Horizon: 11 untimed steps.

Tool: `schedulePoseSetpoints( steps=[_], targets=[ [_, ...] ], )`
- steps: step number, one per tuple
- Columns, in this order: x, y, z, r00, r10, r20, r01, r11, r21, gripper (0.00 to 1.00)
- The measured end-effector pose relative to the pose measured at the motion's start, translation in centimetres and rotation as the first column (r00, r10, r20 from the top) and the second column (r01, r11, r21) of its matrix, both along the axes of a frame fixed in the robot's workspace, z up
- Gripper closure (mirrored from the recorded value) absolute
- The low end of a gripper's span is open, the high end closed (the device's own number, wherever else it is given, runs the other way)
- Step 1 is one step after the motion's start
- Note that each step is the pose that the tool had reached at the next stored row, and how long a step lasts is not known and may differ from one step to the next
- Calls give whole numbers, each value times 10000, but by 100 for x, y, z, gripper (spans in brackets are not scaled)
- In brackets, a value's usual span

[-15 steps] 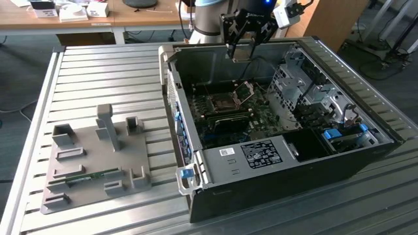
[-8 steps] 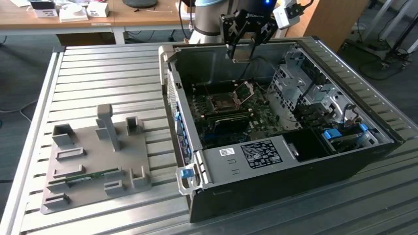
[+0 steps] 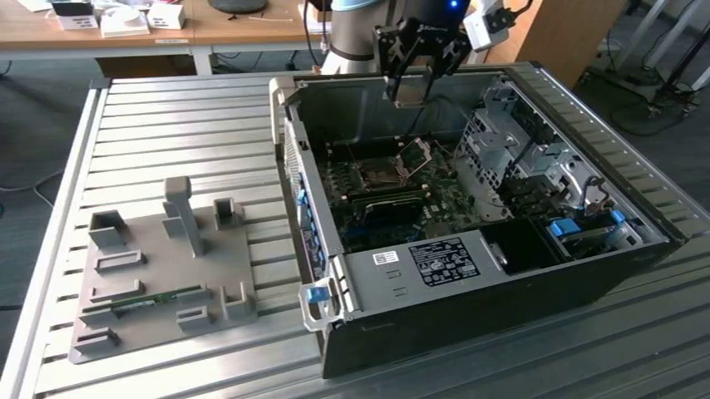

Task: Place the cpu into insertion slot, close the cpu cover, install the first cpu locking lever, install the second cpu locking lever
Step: 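Place the cpu into insertion slot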

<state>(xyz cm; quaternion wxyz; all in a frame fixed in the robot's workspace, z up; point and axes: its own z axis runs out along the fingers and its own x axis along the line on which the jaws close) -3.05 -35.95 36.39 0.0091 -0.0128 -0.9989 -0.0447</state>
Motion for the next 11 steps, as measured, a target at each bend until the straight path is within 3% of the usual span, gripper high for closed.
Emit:
schedulePoseSetpoints(
  steps=[11],
  targets=[
    [0, 0, -27, 10000, 0, 1, 0, 10000, -2, 46]
  ],
)
